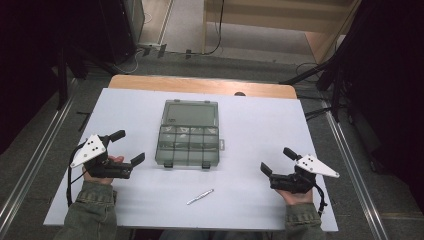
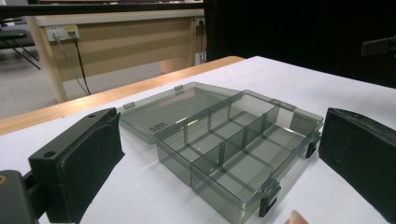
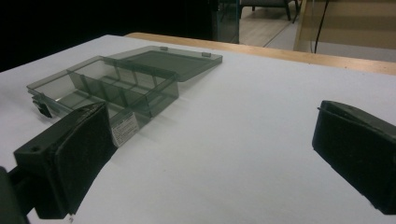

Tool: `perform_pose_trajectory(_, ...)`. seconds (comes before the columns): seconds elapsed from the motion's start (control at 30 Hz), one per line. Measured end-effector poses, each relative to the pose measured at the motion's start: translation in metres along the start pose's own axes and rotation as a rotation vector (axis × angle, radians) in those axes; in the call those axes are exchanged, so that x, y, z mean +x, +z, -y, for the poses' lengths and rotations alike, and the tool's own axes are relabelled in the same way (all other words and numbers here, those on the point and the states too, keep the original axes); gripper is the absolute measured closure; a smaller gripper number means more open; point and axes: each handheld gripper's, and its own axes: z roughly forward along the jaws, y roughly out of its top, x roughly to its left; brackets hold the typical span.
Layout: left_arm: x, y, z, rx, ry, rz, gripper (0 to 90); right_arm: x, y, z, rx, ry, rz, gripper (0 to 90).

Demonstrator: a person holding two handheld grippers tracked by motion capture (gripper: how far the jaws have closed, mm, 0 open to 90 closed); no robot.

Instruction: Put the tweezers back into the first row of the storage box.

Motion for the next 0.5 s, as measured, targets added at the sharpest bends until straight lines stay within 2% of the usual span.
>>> perform_pose_trajectory(0.5,-0.0008,0.0009,0.0004,0.009,0.003,0.007,0.0,0.002,0.0031,0.0008,0.021,-0.015,0.0,0.0)
